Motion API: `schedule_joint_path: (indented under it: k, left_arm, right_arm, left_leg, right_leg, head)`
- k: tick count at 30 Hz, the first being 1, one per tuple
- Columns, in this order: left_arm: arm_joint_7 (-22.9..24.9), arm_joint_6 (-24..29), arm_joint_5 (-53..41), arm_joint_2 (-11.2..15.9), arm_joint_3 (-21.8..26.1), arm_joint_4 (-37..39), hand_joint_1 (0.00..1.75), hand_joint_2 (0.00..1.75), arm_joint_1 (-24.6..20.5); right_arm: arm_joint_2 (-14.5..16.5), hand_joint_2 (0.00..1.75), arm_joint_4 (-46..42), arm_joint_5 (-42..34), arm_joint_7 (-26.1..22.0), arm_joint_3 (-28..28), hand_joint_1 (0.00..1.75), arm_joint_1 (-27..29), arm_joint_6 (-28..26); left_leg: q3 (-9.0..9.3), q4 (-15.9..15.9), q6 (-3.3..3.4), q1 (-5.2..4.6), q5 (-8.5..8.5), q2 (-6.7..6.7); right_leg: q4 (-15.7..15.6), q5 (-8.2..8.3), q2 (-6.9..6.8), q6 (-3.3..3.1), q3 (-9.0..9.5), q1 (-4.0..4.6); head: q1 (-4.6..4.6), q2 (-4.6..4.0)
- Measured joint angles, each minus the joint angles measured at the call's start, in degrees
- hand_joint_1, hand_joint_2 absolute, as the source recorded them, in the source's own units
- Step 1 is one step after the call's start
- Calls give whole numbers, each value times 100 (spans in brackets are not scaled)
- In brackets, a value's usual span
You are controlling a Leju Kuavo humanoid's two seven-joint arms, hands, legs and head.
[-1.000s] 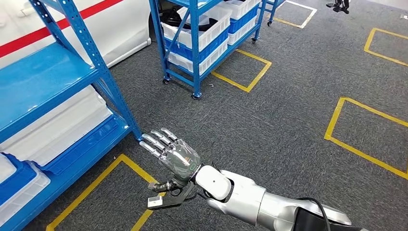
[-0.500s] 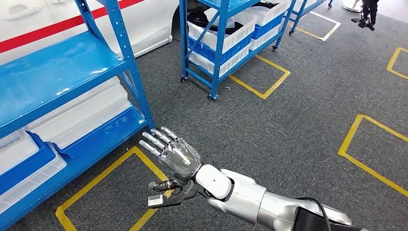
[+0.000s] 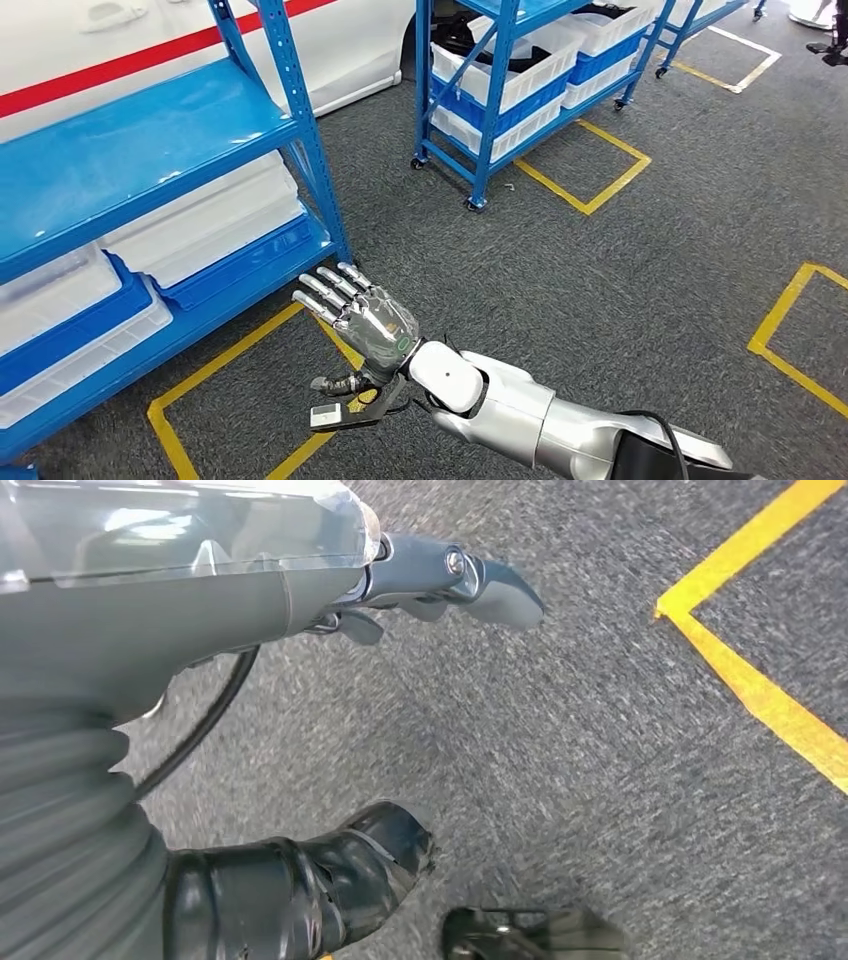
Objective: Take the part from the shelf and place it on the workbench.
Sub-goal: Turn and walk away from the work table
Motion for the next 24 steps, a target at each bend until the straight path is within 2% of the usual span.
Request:
schedule_joint_path:
  k: [1,2,3,4,6,7,9,10,12,14,15,16,17,18,20,21,22,23,24]
  left_arm:
    - [3,0,-2,0,-1,0,0,175,5]
    - [6,1,-3,0,-1,0,0,175,12]
    - [8,1,-3,1,-1,0,0,175,19]
    - [9,2,-3,1,-1,0,0,175,21]
    - [8,3,-4,2,-1,0,0,175,7]
    - [8,4,-5,2,-1,0,0,175,2]
    - [8,4,-6,2,-1,0,0,175,4]
    - [8,4,-6,2,-1,0,0,175,10]
    - [8,4,-5,2,-1,0,0,175,7]
    - [9,4,-6,2,-1,0,0,175,-7]
    - [10,4,-6,2,-1,0,0,175,-10]
    - [13,3,-6,2,-1,0,0,175,-8]
    - [18,3,-6,2,-1,0,0,175,-2]
    - [22,2,-6,2,-1,0,0,175,1]
    - [28,1,-8,-2,-1,0,0,175,0]
    - [28,1,-9,-5,-1,0,0,175,-4]
    - [28,0,-10,-8,-1,0,0,175,-7]
    - [28,0,-10,-11,-1,0,0,175,-6]
    - [28,0,-10,-11,-1,0,0,175,-4]
  right_arm:
    - [0,0,5,9,0,0,0,11,0]
    - [2,0,9,14,0,0,0,17,0]
    - [4,0,10,16,0,-1,0,20,0]
    - [8,0,10,16,0,-1,0,20,-1]
    - [13,0,10,16,0,-5,0,17,-2]
    - [15,0,10,16,0,-7,0,15,-2]
    - [21,0,9,17,0,-9,0,13,-2]
    - [27,0,7,17,0,-10,0,11,-2]
    - [35,0,4,19,0,-17,0,5,-4]
    - [36,0,12,19,0,-23,0,16,-5]
    - [34,0,23,19,0,-24,0,27,-4]
    - [33,0,36,19,0,-24,0,36,-3]
    - [32,0,48,19,0,-24,0,40,-3]
    - [32,0,57,19,-1,-25,0,38,-3]
    - [32,0,63,20,-2,-34,0,25,-4]
    - [32,0,65,20,-2,-43,0,16,-4]
    - [33,0,67,22,-2,-51,0,9,-4]
    - [33,0,69,23,-2,-57,0,3,-4]
    - [34,0,70,24,-2,-59,0,-3,-4]
  left_leg:
    - [-105,211,-17,8,-46,19]
    - [-90,183,-27,13,31,38]
    - [43,-65,-29,15,196,68]
    - [255,-464,-22,16,391,134]
    - [602,-1118,33,-15,611,260]
    - [672,-1266,71,-31,635,286]
    - [671,-1311,145,-44,641,211]
    - [676,-1330,177,-34,656,173]
    - [690,-1369,248,-7,690,100]
    - [683,-1376,291,1,709,26]
    - [672,-1370,300,-4,712,-20]
    - [663,-1362,303,-9,713,-71]
    - [656,-1351,302,-14,713,-127]
    - [653,-1339,301,-17,712,-184]
    - [647,-1315,289,-18,709,-293]
    - [633,-1302,270,-21,710,-344]
    - [616,-1296,242,-16,716,-388]
    - [599,-1299,206,-10,724,-427]
    - [588,-1310,162,-9,736,-472]
  right_leg:
    - [11,-9,-58,-1,-6,3]
    - [23,-20,-110,5,-8,3]
    - [37,-33,-157,16,-6,2]
    - [52,-50,-201,33,1,1]
    - [80,-84,-278,84,11,27]
    - [87,-93,-309,113,15,40]
    - [81,-97,-370,173,31,50]
    - [95,-113,-354,209,35,38]
    - [332,-292,-186,276,-58,11]
    - [982,-645,12,312,-360,-10]
    - [1350,-790,47,320,-544,-15]
    - [1602,-849,61,321,-677,-18]
    - [1648,-791,70,314,-717,-17]
    - [1484,-635,86,297,-653,-17]
    - [731,-232,222,235,-305,-13]
    - [409,-116,306,209,-162,-7]
    - [200,-63,368,191,-72,3]
    - [130,-76,396,180,-47,16]
    - [102,-66,357,170,-40,23]
  head:
    - [0,0]
    - [-1,0]
    - [0,0]
    - [-1,0]
    - [0,0]
    - [1,0]
    - [2,1]
    - [3,1]
    - [4,1]
    - [5,0]
    - [5,0]
    - [4,0]
    - [4,0]
    - [4,0]
    - [3,0]
    - [4,0]
    - [4,0]
    - [6,0]
    - [7,0]
